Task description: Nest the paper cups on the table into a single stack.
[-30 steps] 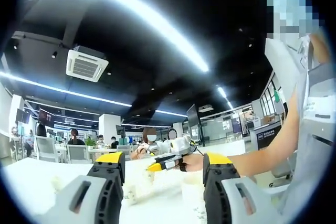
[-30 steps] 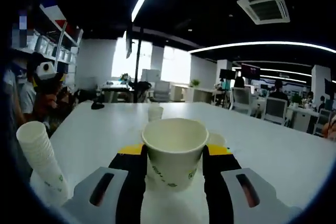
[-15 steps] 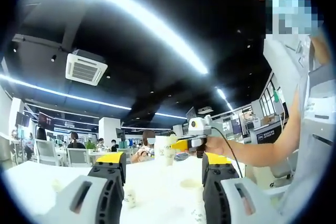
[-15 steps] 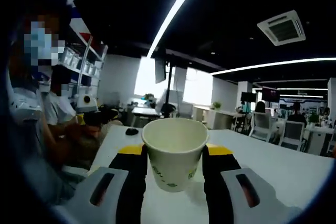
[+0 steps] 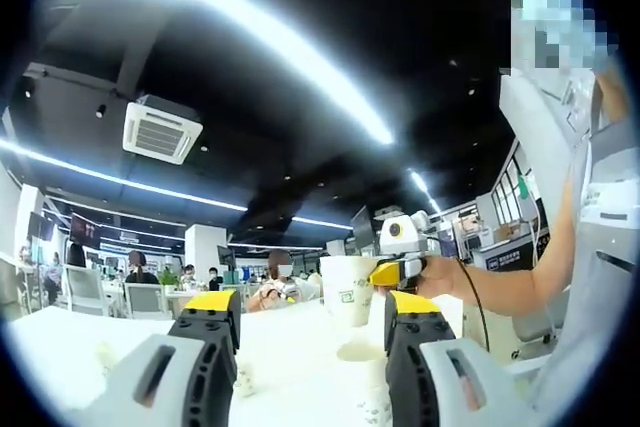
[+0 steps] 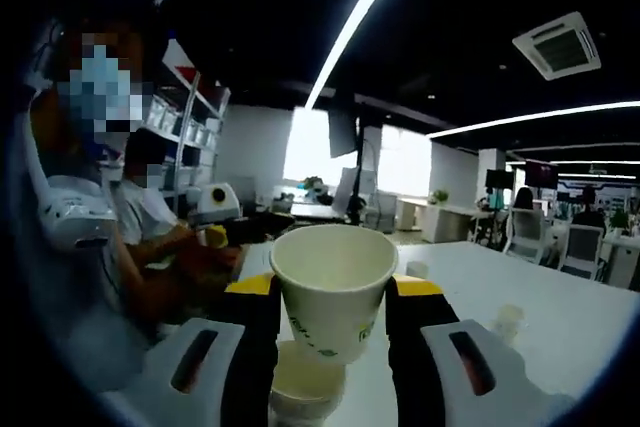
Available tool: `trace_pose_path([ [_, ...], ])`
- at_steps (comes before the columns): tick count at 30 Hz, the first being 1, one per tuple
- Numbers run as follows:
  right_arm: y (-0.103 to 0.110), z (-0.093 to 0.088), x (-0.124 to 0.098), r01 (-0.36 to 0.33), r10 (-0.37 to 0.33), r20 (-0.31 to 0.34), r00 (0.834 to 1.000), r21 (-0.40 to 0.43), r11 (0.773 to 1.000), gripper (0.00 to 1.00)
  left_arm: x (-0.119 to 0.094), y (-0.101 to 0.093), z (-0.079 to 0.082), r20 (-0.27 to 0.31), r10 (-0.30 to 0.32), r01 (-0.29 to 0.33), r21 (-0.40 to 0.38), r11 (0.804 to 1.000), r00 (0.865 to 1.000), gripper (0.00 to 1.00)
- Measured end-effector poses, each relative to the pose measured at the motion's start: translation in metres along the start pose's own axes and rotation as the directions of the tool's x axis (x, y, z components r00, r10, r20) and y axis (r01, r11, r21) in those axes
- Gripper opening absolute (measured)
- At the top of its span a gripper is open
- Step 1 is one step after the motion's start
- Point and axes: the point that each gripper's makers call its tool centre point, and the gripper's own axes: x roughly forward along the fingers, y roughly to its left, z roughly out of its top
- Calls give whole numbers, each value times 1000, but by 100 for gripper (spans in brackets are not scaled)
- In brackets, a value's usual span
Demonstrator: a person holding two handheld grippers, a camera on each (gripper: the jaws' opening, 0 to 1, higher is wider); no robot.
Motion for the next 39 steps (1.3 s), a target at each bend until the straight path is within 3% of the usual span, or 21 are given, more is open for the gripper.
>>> trace_pose_path([
  [9,14,-25,1,-16,17,-45,999,31,999,44,-2,3,9,23,14,-14,3,1000,1000,61],
  [14,18,-35,2,-10,10,-82,997,3,1000,45,0,-1,-1,-3,3,-3,4,1000,1000,60],
  [18,23,-40,2,-8,6,-110,994,-20,1000,45,0,-4,1,1,-3,3,-2,1000,1000,60],
  [25,22,-40,4,-16,11,-129,992,-34,999,45,1,-1,8,16,7,-7,4,1000,1000,59],
  [30,24,-40,7,-27,22,-127,992,-34,999,45,2,-3,-4,-26,2,-1,12,1000,1000,59],
  [39,25,-45,4,-17,13,-136,991,-33,999,46,0,-2,0,-8,3,-3,-1,1000,1000,59],
])
